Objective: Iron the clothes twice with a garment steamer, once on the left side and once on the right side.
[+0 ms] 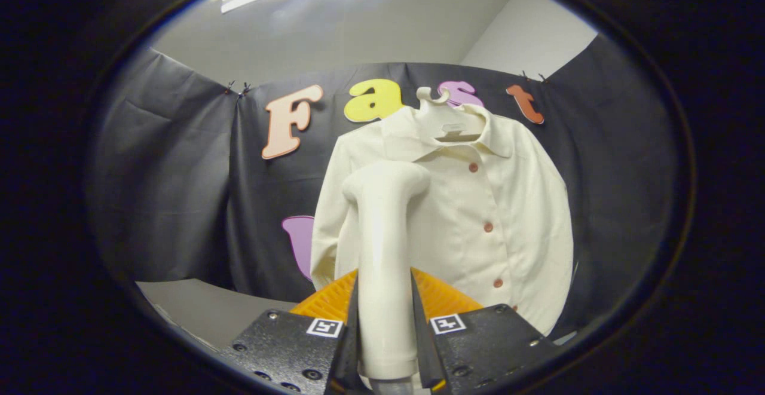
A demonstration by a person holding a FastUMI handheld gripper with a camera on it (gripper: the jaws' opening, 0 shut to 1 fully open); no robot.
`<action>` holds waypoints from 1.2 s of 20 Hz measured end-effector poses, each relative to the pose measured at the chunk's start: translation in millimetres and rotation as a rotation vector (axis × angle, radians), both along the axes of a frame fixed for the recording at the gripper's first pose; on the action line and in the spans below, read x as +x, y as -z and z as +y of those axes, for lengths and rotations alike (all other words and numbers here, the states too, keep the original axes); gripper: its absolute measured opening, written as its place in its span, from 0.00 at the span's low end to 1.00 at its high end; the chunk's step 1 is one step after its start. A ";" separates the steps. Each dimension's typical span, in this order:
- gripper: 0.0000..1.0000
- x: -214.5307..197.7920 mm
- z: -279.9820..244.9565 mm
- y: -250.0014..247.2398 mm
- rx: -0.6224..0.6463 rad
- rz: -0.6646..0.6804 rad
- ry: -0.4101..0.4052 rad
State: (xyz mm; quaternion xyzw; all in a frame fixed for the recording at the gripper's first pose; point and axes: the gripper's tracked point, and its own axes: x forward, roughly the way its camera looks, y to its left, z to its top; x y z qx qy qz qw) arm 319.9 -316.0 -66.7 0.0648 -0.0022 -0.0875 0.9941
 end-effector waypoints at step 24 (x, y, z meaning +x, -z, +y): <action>0.39 -56.3 9.6 138.2 0.274 0.124 -0.008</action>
